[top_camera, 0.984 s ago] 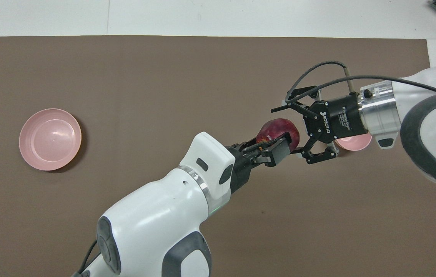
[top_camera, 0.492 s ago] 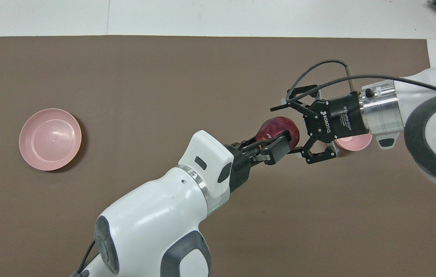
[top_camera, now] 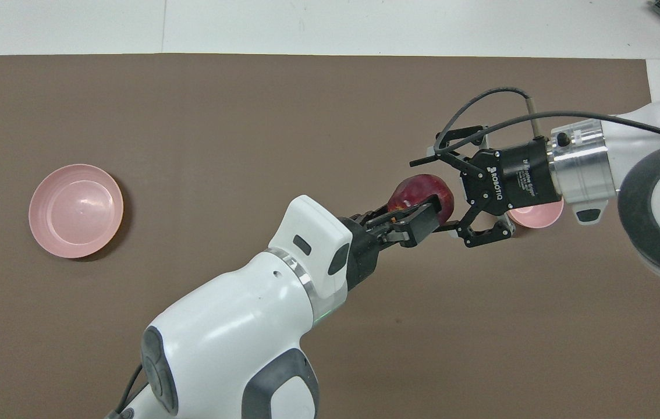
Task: Move apple from plate to bowl
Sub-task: 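Close the right gripper on the apple held by the left gripper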
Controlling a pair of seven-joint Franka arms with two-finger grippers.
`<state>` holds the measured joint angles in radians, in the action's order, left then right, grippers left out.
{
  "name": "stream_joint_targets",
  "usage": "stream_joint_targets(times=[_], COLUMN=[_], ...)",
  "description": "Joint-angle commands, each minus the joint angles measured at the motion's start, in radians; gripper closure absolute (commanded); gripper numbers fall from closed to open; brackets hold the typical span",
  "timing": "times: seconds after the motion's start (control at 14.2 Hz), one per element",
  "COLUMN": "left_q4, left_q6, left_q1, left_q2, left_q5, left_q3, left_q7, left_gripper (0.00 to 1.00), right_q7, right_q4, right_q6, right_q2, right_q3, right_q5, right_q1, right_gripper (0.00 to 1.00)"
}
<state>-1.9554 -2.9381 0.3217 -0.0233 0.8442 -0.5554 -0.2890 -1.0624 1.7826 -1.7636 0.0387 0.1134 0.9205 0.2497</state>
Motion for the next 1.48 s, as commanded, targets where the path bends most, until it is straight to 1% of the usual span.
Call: stream_joint_targets(times=[0.0, 0.07, 0.14, 0.21, 0.42, 0.7, 0.77, 0.91, 0.98, 1.05, 1.12, 1.19, 1.27, 1.34, 1.41], left_q4=[0.006, 0.006, 0.006, 0.006, 0.004, 0.004, 0.004, 0.003, 0.004, 0.004, 0.004, 0.003, 0.003, 0.003, 0.003], left_q6=[0.002, 0.002, 0.002, 0.002, 0.002, 0.002, 0.002, 0.002, 0.002, 0.002, 0.002, 0.002, 0.002, 0.002, 0.002], left_q1=[0.005, 0.005, 0.005, 0.005, 0.005, 0.005, 0.005, 0.005, 0.005, 0.005, 0.005, 0.005, 0.005, 0.005, 0.005], left_q2=[-0.004, -0.004, -0.004, -0.004, -0.004, -0.004, -0.004, -0.004, -0.004, -0.004, -0.004, -0.004, -0.004, -0.004, -0.004], left_q5=[0.007, 0.009, 0.009, 0.009, 0.009, 0.009, 0.009, 0.009, 0.009, 0.009, 0.009, 0.009, 0.009, 0.009, 0.009], left_q3=[-0.008, -0.008, -0.008, -0.008, -0.008, -0.008, -0.008, -0.008, -0.008, -0.008, -0.008, -0.008, -0.008, -0.008, -0.008], left_q7=[-0.009, -0.009, -0.009, -0.009, -0.009, -0.009, -0.009, -0.009, -0.009, -0.009, -0.009, -0.009, -0.009, -0.009, -0.009], left_gripper=[0.91, 0.89, 0.88, 0.88, 0.88, 0.87, 0.84, 0.73, 0.59, 0.53, 0.53, 0.53, 0.53, 0.52, 0.52], right_q7=[0.007, 0.009, 0.012, 0.013, 0.034, 0.042, 0.042, 0.042, 0.042, 0.042, 0.042, 0.042, 0.042, 0.030, 0.024], right_q4=[0.003, 0.015, 0.021, 0.023, 0.026, 0.028, 0.028, 0.026, 0.026, 0.026, 0.026, 0.026, 0.024, 0.026, 0.026], right_q6=[0.001, -0.010, -0.013, -0.013, -0.002, -0.002, -0.002, -0.002, -0.003, -0.004, -0.005, -0.005, -0.005, -0.005, -0.002], right_q2=[-0.013, -0.019, -0.023, -0.023, -0.023, -0.023, -0.023, -0.022, -0.022, -0.022, -0.022, -0.022, -0.022, -0.022, -0.022], right_q3=[0.000, 0.000, 0.000, 0.000, 0.002, 0.008, 0.009, 0.011, 0.012, 0.012, 0.012, 0.012, 0.012, 0.011, 0.011], right_q5=[0.026, 0.023, 0.021, 0.021, 0.020, -0.011, -0.011, -0.017, -0.018, -0.018, -0.018, -0.018, -0.018, -0.017, -0.018], right_q1=[0.011, 0.023, 0.034, 0.033, 0.019, 0.016, 0.016, 0.016, 0.014, 0.007, 0.006, 0.006, 0.006, 0.006, 0.006], right_gripper=[0.00, 0.00, 0.00, 0.08, 0.12, 0.12, 0.12, 0.12, 0.12, 0.12, 0.15, 0.39, 0.81, 1.00, 1.00])
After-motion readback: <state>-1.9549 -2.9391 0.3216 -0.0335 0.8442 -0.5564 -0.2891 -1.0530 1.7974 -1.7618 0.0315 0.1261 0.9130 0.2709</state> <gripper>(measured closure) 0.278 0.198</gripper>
